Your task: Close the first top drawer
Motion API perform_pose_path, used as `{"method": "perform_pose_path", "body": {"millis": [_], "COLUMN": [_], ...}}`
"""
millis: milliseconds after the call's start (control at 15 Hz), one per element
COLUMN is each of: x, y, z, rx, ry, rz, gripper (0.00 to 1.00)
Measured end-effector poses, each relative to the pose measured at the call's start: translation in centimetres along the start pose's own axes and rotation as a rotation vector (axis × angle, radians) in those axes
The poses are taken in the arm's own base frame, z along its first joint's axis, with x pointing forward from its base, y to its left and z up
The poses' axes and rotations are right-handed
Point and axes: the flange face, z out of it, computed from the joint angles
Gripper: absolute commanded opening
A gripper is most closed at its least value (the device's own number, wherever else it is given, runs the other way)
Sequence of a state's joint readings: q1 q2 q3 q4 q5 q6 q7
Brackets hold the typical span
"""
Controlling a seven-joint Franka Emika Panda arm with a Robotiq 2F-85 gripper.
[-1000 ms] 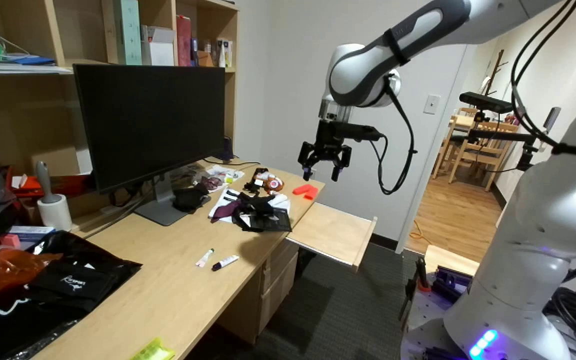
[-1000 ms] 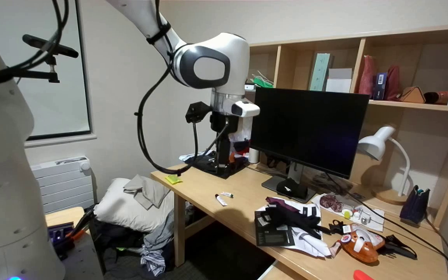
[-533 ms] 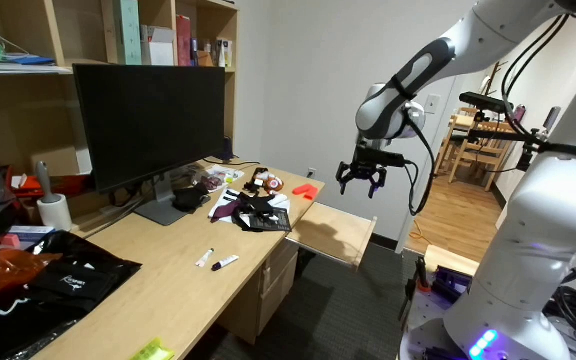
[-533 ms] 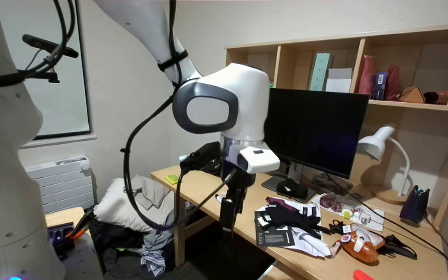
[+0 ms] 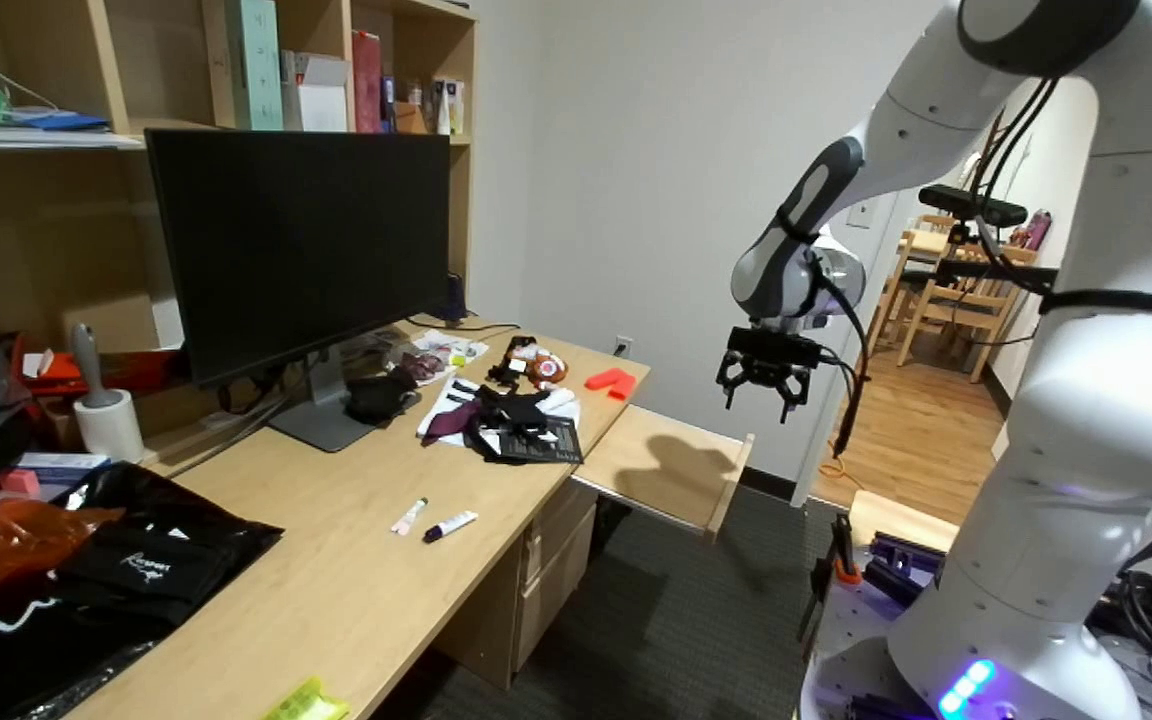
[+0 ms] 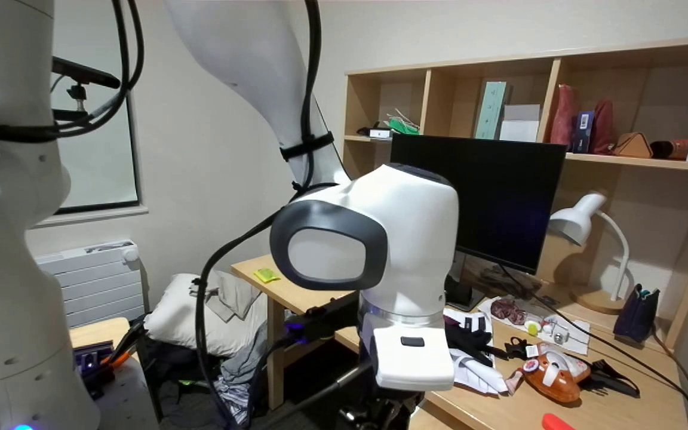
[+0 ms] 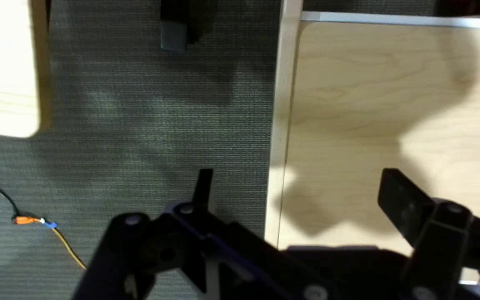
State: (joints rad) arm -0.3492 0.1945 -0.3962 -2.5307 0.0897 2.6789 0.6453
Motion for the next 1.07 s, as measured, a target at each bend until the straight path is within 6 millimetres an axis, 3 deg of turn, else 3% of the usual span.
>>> {"method": "perform_pose_path", "body": {"millis": [200,533,733,1067], "x": [-0.2,-0.5,0.8,3.9], "y": [-1.3,-1.6,-0.6,2.2], "z": [-0.1,0.7,3.8,11.8], "rx": [0.006,-0.003,-0.014,-0.107], "ry": [-0.001,0.012,0.085,0.156], "rz": [0.054,0.038,0.046,0.067], "gripper": [1.0,1.0,1.0,1.0]}}
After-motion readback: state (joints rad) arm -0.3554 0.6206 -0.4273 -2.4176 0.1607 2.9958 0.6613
